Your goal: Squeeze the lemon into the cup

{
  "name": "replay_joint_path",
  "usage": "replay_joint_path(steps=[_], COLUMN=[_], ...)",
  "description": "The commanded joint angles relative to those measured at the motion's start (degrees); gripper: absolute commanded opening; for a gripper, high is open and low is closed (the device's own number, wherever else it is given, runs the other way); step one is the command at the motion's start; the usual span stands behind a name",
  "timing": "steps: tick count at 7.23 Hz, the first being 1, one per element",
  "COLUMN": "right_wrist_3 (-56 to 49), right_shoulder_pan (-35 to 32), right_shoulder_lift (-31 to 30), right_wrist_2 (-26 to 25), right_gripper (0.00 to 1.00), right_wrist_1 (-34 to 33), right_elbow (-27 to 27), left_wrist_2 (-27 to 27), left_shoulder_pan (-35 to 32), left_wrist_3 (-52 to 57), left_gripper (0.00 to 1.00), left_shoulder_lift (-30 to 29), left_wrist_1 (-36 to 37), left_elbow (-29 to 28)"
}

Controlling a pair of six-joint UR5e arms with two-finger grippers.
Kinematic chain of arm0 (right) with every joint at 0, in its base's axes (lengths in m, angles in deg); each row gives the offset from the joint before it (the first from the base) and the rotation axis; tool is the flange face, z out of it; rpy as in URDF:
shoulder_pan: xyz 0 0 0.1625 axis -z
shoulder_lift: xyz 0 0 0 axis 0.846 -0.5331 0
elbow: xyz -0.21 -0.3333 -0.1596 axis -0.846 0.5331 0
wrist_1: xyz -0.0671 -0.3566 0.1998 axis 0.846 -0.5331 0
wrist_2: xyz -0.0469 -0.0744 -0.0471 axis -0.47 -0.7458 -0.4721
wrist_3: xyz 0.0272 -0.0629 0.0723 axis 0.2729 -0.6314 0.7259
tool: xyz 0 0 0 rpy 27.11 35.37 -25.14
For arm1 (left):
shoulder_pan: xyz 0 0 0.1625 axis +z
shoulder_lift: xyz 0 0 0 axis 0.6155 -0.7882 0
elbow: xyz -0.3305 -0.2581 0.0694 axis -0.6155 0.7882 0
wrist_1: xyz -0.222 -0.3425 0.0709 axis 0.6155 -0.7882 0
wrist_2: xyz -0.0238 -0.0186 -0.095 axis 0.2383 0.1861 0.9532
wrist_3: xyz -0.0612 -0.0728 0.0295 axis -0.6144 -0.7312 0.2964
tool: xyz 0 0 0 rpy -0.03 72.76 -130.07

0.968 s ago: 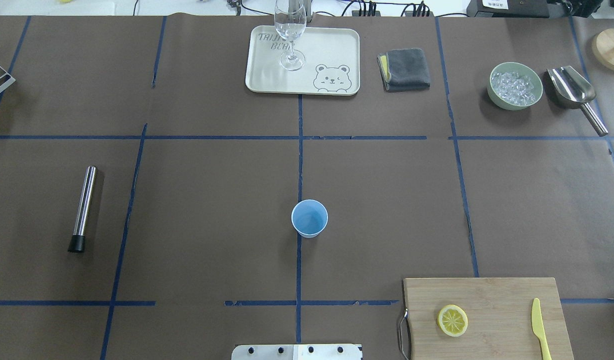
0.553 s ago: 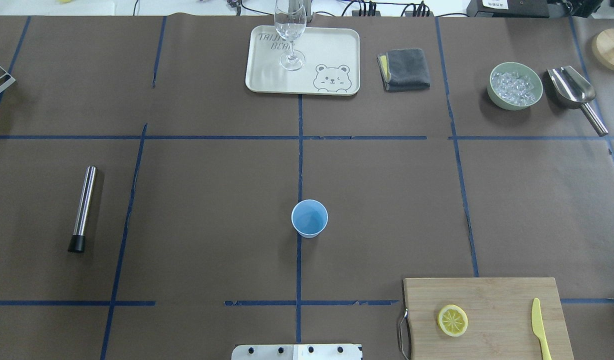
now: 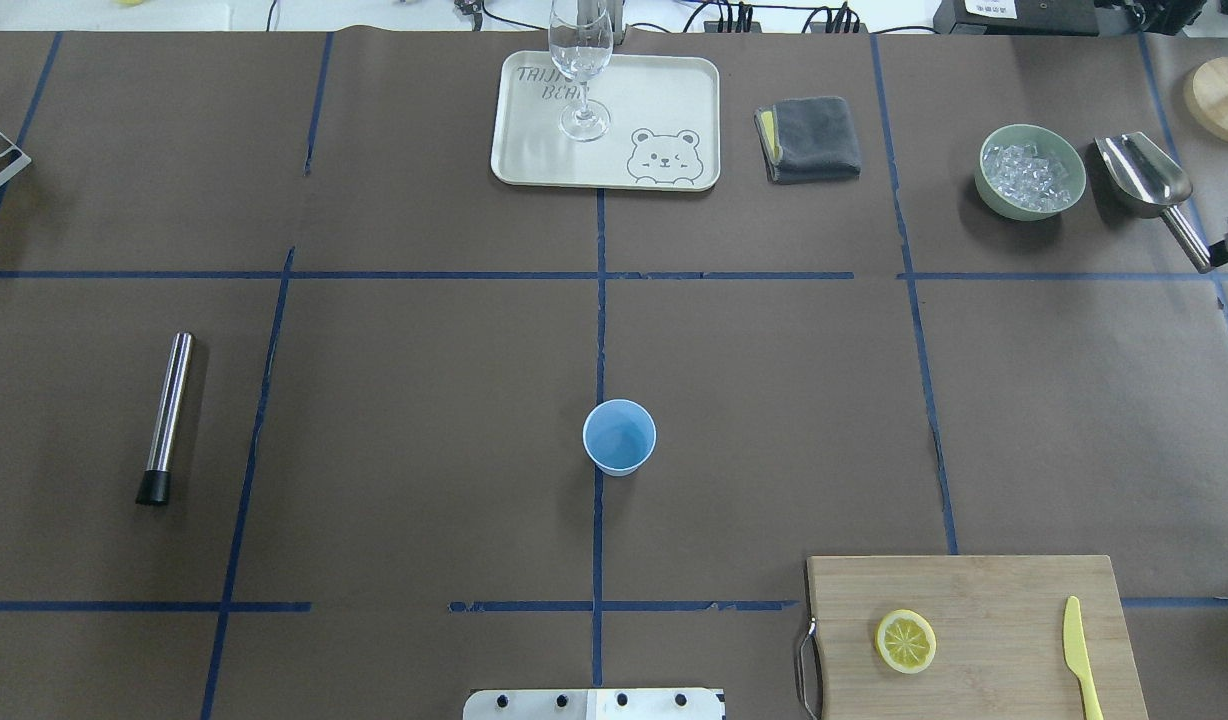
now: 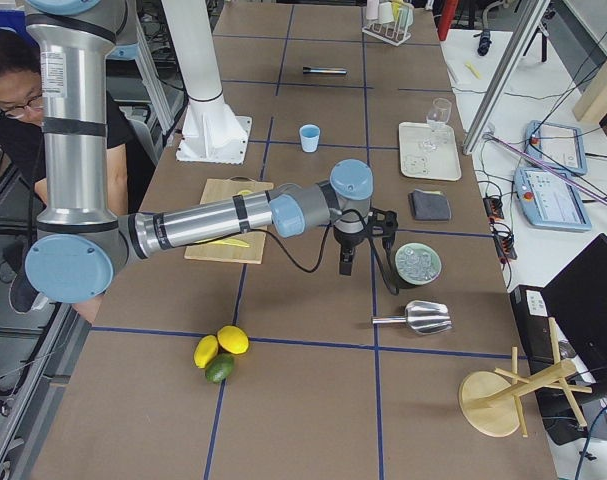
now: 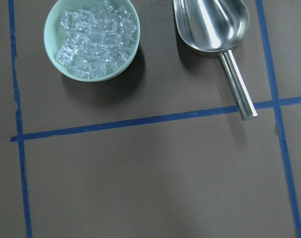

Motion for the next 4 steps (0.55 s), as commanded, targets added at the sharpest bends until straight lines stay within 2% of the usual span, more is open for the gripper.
replay_joint_path(steps=[1,2,4], right_wrist_3=[19.97,26.3,39.57], right_shoulder_pan=[15.4,19.2,34.45], right_shoulder_lift=[0.74,0.48,-1.01], right_wrist_2=[-11.14,-12.74,-23.24], right_gripper=[1.0,1.0,1.0], right_wrist_1=[0.2,0.9,1.08], right_elbow=[-8.46,-11.1,-18.57], left_wrist_2=[0.02,0.02,0.02], left_shoulder_pan=[0.0,0.0,-0.09], left_wrist_3=[0.0,0.0,0.0], left_gripper=[1.0,1.0,1.0], left_shoulder_lift=[0.12,0.21,0.21], left_wrist_1=[0.0,0.0,0.0], left_elbow=[0.09,0.17,0.26])
